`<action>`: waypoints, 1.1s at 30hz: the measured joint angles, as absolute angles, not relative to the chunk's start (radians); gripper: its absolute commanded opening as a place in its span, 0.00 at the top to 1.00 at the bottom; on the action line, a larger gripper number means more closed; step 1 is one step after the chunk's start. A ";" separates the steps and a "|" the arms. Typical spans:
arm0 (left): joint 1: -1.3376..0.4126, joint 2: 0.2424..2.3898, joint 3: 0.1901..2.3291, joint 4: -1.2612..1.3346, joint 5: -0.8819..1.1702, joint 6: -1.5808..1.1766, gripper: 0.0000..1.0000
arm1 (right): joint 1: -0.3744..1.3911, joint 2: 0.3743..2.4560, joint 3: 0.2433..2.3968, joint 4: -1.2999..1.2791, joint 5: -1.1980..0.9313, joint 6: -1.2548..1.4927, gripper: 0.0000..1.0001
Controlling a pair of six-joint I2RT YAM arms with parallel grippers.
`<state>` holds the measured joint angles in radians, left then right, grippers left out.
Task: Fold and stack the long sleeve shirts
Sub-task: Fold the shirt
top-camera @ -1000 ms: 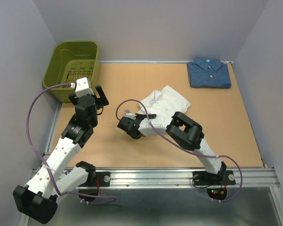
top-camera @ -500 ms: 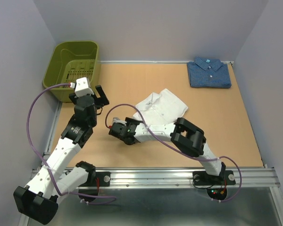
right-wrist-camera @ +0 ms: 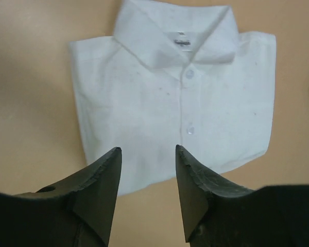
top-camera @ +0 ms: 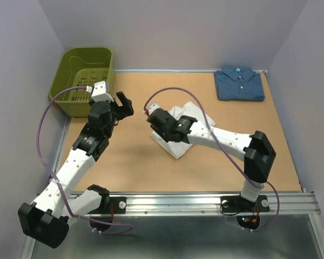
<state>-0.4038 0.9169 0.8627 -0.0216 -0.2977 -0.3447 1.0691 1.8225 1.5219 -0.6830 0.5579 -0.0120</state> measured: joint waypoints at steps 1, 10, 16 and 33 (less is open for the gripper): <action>-0.404 0.933 0.870 -0.022 -0.280 -0.354 0.10 | 1.035 1.797 1.505 -0.675 0.543 0.007 0.54; -0.494 1.184 0.908 -0.027 -0.120 -0.491 0.23 | 0.769 1.636 1.268 -0.571 0.339 0.215 0.73; -0.651 1.367 0.913 0.042 -0.058 -0.621 0.43 | 0.639 1.542 1.069 -0.458 0.159 0.354 0.74; -0.665 1.607 0.804 0.208 -0.008 -0.715 0.94 | 0.625 1.573 0.824 0.009 -0.341 0.570 0.75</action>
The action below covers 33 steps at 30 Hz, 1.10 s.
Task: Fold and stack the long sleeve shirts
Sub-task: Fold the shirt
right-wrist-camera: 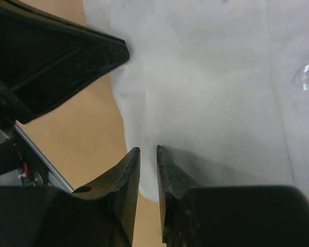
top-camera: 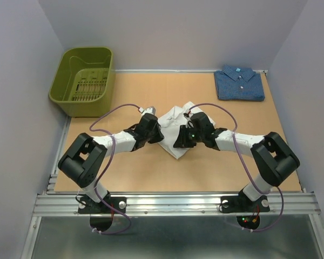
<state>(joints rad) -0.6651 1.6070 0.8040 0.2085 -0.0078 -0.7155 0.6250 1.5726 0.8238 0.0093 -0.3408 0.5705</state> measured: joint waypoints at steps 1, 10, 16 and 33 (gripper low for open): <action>-0.658 1.608 0.792 0.209 -0.007 -0.716 0.94 | 0.625 1.586 0.815 0.023 -0.358 0.575 0.75; -0.536 1.608 0.707 0.226 0.062 -0.731 0.95 | 0.625 1.639 0.720 0.067 -0.479 0.595 0.75; -0.507 1.609 0.701 0.236 0.099 -0.730 0.96 | 0.598 1.577 0.720 0.041 -0.482 0.590 0.73; -0.502 1.636 0.729 0.235 0.123 -0.702 0.96 | 0.067 1.657 0.814 0.141 -0.481 0.613 0.70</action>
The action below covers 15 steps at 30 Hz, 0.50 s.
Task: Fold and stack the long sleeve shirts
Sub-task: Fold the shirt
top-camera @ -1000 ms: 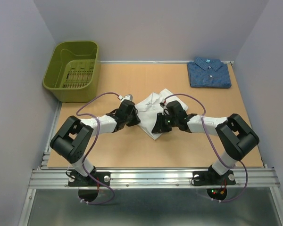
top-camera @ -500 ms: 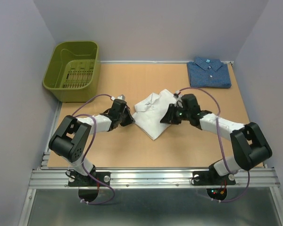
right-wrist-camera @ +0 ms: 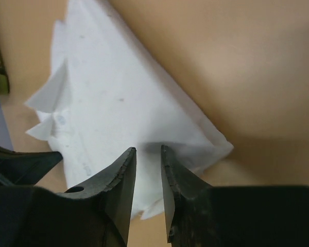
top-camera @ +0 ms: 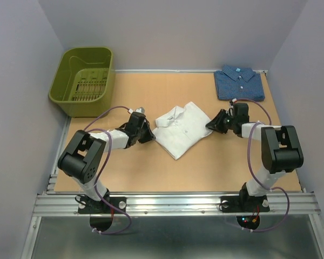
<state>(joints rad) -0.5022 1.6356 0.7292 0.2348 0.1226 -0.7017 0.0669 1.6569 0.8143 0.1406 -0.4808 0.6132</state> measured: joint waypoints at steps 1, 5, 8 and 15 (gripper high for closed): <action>-0.502 1.639 0.733 0.235 0.123 -0.700 0.96 | 0.054 1.679 0.792 0.148 -0.480 0.623 0.70; -0.502 1.641 0.736 0.235 0.121 -0.696 0.95 | 0.012 1.693 0.727 0.177 -0.474 0.647 0.70; -0.502 1.641 0.744 0.220 0.120 -0.688 0.91 | 0.013 1.648 0.723 0.171 -0.472 0.648 0.69; -0.505 1.595 0.796 0.125 0.113 -0.651 0.71 | 0.043 1.553 0.828 0.161 -0.508 0.638 0.65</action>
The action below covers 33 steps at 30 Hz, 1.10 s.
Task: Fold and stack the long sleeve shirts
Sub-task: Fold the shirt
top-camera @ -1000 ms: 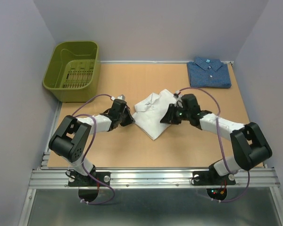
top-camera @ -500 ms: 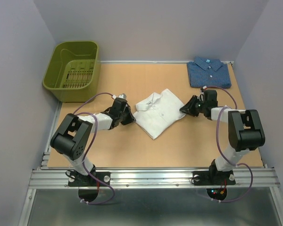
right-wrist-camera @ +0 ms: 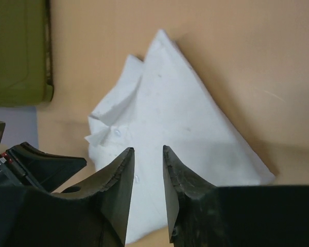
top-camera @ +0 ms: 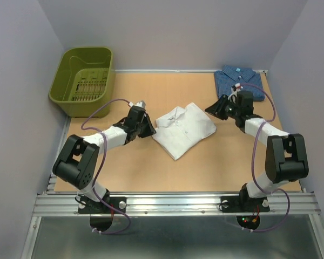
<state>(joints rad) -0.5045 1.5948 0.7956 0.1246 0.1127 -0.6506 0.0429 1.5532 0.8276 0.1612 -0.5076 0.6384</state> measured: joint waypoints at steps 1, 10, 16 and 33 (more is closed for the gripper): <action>-0.505 1.578 0.808 0.113 0.110 -0.649 0.71 | 0.058 1.560 0.863 0.160 -0.513 0.636 0.65; -0.532 1.541 1.056 0.123 0.084 -0.597 0.73 | 0.226 1.814 1.231 0.171 -0.547 0.625 0.65; -0.596 1.739 1.140 0.135 0.084 -0.579 0.76 | 0.277 2.011 1.350 0.172 -0.584 0.617 0.66; -0.657 1.851 1.073 0.103 0.074 -0.595 0.82 | 0.289 2.007 1.156 0.162 -0.600 0.510 0.66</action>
<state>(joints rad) -0.6571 1.8507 1.0729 0.1028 0.0742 -0.5945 0.2893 2.0071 1.1564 0.1619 -0.5999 0.5098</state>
